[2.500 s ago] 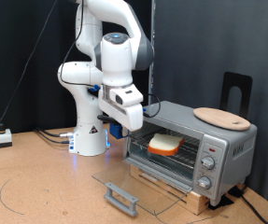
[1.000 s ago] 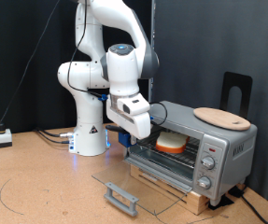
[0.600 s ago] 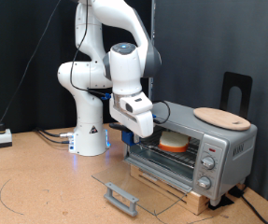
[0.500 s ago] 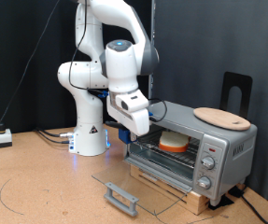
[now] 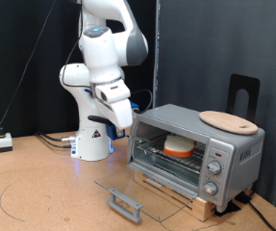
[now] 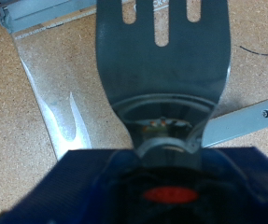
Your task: Make a piece of toast with the oven
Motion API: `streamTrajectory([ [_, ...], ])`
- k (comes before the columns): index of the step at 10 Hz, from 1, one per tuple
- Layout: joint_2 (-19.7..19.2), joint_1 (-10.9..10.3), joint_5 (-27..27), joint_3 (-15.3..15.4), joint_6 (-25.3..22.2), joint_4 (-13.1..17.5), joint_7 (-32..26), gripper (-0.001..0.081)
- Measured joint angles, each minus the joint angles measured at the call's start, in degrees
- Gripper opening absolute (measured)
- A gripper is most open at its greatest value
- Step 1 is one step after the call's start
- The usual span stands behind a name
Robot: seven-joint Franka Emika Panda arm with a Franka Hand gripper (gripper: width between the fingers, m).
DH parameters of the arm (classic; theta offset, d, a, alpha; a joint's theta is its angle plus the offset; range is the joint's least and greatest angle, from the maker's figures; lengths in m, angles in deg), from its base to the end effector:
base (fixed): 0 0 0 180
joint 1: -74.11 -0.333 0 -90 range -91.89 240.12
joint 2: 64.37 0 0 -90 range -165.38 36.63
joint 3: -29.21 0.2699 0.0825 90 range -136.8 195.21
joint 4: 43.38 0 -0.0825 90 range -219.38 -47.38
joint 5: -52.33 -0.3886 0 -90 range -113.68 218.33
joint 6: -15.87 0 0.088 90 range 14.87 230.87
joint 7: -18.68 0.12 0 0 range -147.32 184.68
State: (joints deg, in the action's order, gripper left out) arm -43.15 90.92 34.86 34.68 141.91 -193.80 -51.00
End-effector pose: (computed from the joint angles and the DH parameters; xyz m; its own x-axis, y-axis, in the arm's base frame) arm 0.4090 -0.0717 0.3086 0.6785 0.7165 0.1621 0.7345 -0.6648 -0.1363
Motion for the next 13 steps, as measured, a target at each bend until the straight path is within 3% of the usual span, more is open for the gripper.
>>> streamTrajectory([
  [2,0.1,-0.3,-1.8,-0.2,-0.6,0.0,-1.1,0.0413],
  [4,1.7,-1.2,-8.6,-2.0,-6.7,1.7,-5.6,0.0413],
  [6,4.5,-1.6,-11.8,-3.0,-12.2,3.3,-7.8,0.0413],
  [9,9.2,-2.3,-11.5,-1.8,-16.6,3.6,-7.3,0.0413],
  [10,9.0,-2.3,-11.7,-1.9,-16.6,3.5,-7.3,0.0413],
  [13,10.9,-4.2,-17.2,-0.6,-19.3,2.4,-4.7,0.0413],
])
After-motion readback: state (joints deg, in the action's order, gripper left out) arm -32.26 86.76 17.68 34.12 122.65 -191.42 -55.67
